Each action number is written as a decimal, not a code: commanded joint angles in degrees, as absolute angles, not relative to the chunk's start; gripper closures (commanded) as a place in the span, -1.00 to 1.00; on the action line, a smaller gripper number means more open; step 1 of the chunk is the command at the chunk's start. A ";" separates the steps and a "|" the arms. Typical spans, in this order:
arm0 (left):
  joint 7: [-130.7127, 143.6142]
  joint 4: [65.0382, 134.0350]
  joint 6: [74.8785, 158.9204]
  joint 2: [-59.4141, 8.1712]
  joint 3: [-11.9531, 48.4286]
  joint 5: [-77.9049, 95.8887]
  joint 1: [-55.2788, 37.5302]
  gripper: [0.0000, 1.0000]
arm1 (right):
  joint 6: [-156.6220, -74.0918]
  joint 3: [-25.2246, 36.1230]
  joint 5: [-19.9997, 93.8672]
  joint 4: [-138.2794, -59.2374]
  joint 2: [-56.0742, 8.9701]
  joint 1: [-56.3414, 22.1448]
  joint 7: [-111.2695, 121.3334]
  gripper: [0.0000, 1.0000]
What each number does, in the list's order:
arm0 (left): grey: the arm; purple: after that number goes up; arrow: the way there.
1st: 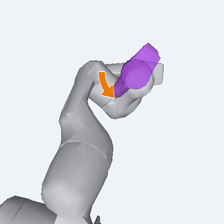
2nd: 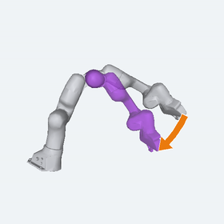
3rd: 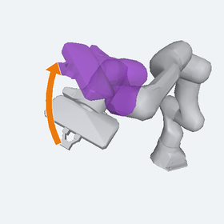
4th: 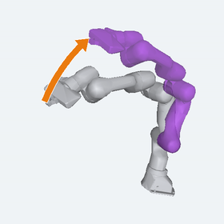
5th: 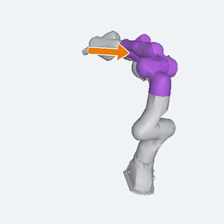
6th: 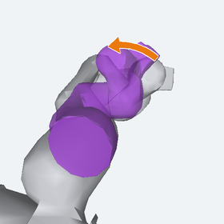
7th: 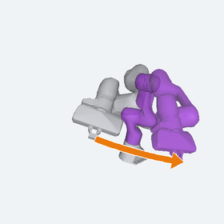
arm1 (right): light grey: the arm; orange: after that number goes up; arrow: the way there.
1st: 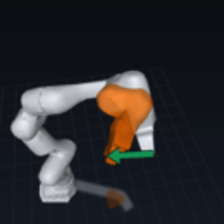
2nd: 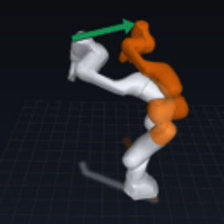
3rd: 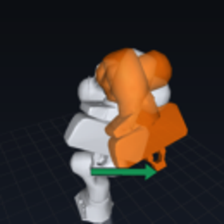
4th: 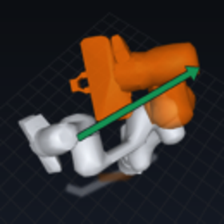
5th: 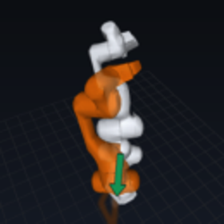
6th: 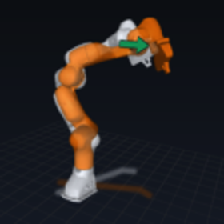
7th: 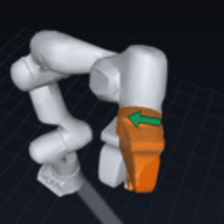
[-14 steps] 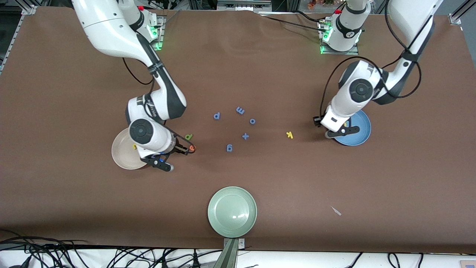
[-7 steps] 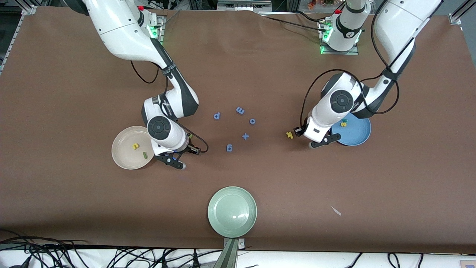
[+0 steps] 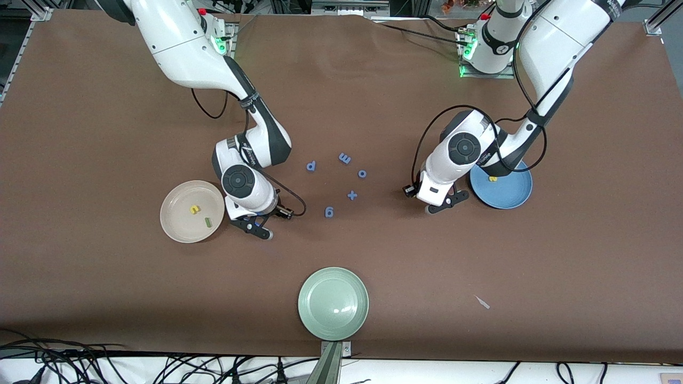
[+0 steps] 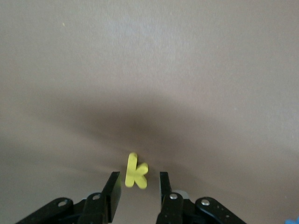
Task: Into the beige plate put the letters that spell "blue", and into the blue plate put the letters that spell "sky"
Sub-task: 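Grasp the yellow k with the left gripper while the right gripper grasps orange e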
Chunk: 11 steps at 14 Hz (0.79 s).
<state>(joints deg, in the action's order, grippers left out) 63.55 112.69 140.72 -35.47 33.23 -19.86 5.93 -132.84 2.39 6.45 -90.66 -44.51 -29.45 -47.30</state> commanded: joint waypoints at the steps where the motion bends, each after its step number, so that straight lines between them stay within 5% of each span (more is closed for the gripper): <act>1: 65.92 109.86 140.01 -38.23 31.99 -25.82 4.40 0.17 | -133.59 2.55 6.24 -91.32 -44.30 -29.44 -47.20 -0.20; 4: 67.76 109.86 140.01 -38.50 31.64 -26.54 3.43 0.17 | -133.86 2.46 6.24 -91.49 -44.30 -29.53 -47.37 0.08; 8: 68.38 109.95 139.66 -38.50 31.64 -26.54 2.46 0.17 | -133.51 2.46 6.24 -91.58 -44.03 -29.53 -47.11 0.97; 11: 68.29 109.95 138.79 -38.41 31.55 -26.72 2.11 0.17 | -129.76 4.47 6.24 -90.79 -41.68 -28.48 -42.92 1.00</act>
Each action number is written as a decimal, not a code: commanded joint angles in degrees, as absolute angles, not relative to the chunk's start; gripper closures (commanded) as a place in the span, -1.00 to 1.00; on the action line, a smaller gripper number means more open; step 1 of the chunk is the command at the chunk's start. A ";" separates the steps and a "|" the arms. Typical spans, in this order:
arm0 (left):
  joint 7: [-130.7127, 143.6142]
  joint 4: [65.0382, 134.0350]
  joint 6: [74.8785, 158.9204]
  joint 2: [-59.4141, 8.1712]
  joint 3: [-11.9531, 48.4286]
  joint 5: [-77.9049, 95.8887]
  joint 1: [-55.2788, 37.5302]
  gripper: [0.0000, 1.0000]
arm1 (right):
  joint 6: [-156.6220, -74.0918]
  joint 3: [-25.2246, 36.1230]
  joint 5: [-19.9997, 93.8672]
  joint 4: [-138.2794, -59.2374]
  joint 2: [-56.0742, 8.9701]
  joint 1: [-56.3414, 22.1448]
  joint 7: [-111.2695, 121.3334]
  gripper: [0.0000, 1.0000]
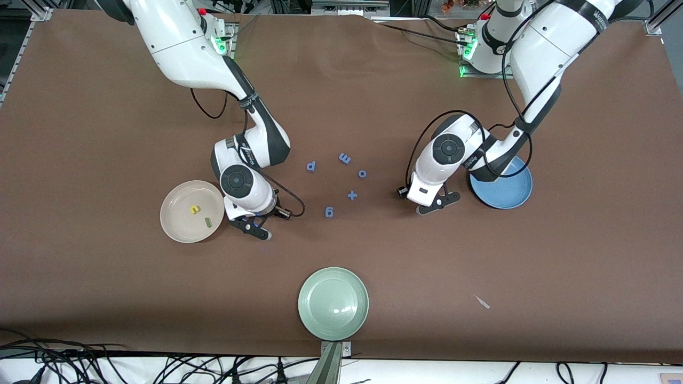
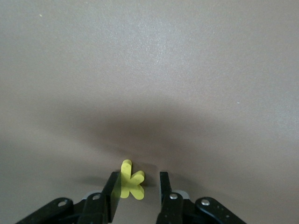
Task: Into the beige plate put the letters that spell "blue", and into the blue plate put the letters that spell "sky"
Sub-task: 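Place the k on the blue plate while the right gripper places e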
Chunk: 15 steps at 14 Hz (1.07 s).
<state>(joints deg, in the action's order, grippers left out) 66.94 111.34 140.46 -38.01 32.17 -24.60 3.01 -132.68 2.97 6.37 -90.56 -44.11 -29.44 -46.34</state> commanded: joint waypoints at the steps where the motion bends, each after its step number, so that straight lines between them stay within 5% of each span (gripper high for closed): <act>1: 68.29 109.95 138.69 -38.41 31.55 -27.15 2.20 0.17 | -125.20 5.79 6.15 -89.49 -40.70 -27.78 -38.02 1.00; 6: 68.20 109.86 137.99 -38.23 31.55 -27.42 2.20 0.17 | -116.11 14.23 5.89 -93.49 -34.65 -27.86 -19.19 1.00; 11: 68.29 109.95 137.99 -38.50 31.46 -27.42 2.11 0.34 | -126.79 20.83 6.59 -113.61 -24.00 -27.77 -5.90 0.97; 13: 68.38 109.95 137.99 -38.41 31.38 -27.42 2.11 0.57 | -131.90 20.83 6.94 -117.76 -23.47 -27.77 -5.71 0.84; 15: 68.64 109.95 137.90 -38.15 31.46 -27.42 2.28 0.82 | -132.54 20.83 7.90 -118.56 -23.29 -27.77 -5.80 0.43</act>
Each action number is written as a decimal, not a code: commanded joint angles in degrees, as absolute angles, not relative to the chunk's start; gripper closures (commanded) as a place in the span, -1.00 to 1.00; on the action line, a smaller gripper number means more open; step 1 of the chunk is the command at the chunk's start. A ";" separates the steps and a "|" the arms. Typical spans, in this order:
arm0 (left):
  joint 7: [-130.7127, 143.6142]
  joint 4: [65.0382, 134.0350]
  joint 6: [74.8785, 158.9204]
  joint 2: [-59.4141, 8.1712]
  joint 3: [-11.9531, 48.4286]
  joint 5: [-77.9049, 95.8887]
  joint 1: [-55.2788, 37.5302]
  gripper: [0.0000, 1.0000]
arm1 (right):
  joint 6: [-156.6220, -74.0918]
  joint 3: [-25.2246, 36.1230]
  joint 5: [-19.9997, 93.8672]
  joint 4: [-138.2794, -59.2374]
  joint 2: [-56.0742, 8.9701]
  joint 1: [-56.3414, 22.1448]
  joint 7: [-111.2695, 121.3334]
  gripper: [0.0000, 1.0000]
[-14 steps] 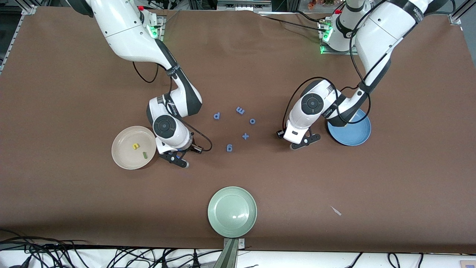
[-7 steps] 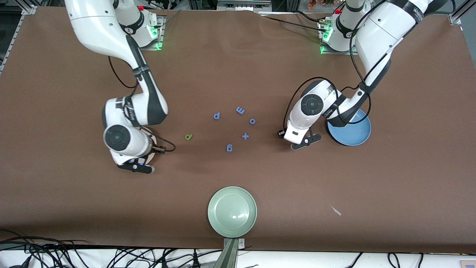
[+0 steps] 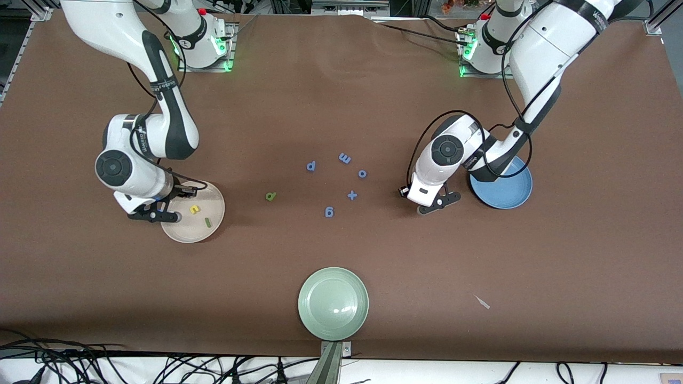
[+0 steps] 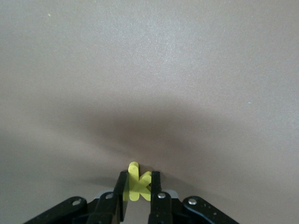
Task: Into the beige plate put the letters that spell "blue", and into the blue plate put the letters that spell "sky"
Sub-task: 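Place the k on the blue plate while the right gripper places e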
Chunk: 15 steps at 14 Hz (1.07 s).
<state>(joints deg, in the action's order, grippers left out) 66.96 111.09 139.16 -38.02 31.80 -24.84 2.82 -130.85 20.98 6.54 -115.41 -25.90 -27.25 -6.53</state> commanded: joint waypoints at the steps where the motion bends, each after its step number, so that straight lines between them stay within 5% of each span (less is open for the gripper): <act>1: 69.25 109.86 137.90 -37.71 31.55 -27.33 2.72 0.87 | -132.37 20.57 8.26 -118.39 -23.03 -27.77 -5.89 0.26; 3: 69.00 109.69 135.89 -35.35 31.82 -26.99 3.77 0.88 | -132.19 19.43 9.22 -117.34 -22.85 -27.86 -7.55 -0.08; 6: 66.46 108.82 130.54 -32.26 32.25 -26.37 5.53 0.88 | -132.01 15.57 11.42 -115.67 -23.20 -28.30 -14.47 -0.20; 15: 38.26 113.01 115.75 -27.17 32.26 -25.31 16.95 0.85 | -139.90 3.69 11.43 -109.34 -30.92 -29.79 -40.85 -0.20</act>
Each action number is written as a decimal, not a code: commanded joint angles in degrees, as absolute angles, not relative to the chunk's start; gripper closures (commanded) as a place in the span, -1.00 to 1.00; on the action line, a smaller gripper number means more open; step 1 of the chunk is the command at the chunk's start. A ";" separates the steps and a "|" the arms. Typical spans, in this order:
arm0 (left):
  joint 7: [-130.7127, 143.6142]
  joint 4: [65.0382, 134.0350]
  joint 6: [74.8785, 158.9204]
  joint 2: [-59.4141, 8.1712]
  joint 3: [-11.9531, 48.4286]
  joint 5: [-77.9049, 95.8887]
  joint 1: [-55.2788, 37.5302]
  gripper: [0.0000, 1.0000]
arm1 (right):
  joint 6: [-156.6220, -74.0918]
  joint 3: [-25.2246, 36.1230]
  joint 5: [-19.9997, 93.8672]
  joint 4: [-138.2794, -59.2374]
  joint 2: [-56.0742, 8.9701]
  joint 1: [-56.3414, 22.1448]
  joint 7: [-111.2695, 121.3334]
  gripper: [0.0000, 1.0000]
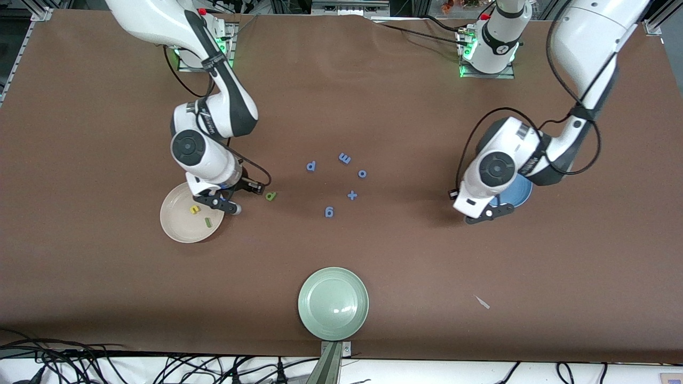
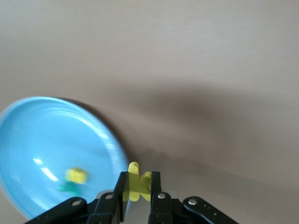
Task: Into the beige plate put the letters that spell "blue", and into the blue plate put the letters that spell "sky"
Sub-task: 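Place the k on the blue plate while the right gripper places e, then grasp the green p with the right gripper while the left gripper withdraws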
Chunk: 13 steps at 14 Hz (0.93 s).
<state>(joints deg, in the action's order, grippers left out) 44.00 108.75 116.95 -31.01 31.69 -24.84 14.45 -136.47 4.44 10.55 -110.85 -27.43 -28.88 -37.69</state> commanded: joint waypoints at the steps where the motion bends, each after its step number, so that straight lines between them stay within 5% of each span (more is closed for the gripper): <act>1: 36.58 114.94 115.75 -26.11 32.26 -25.57 18.09 0.84 | -141.40 3.69 11.43 -109.51 -31.98 -30.49 -40.96 -0.20; 4: 30.69 117.59 116.27 -25.14 32.26 -25.75 21.87 0.78 | -142.29 3.69 11.51 -109.86 -33.22 -30.76 -41.13 -0.19; 7: 30.76 119.35 119.26 -25.22 32.17 -25.75 22.15 0.20 | -143.44 3.69 11.51 -110.13 -33.84 -31.20 -41.13 -0.16; 9: 31.02 119.18 119.18 -25.14 32.26 -25.66 22.15 0.03 | -145.36 3.69 11.51 -110.13 -35.06 -31.55 -41.13 0.05; 13: 30.41 118.92 118.92 -22.08 32.43 -24.88 23.54 0.02 | -145.72 3.69 11.51 -110.13 -35.25 -31.64 -40.96 0.64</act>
<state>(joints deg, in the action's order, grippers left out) 31.74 117.48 118.67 -26.54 31.97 -24.84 21.91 -143.98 3.81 10.55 -110.70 -33.83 -31.09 -40.74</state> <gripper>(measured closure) 0.511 0.656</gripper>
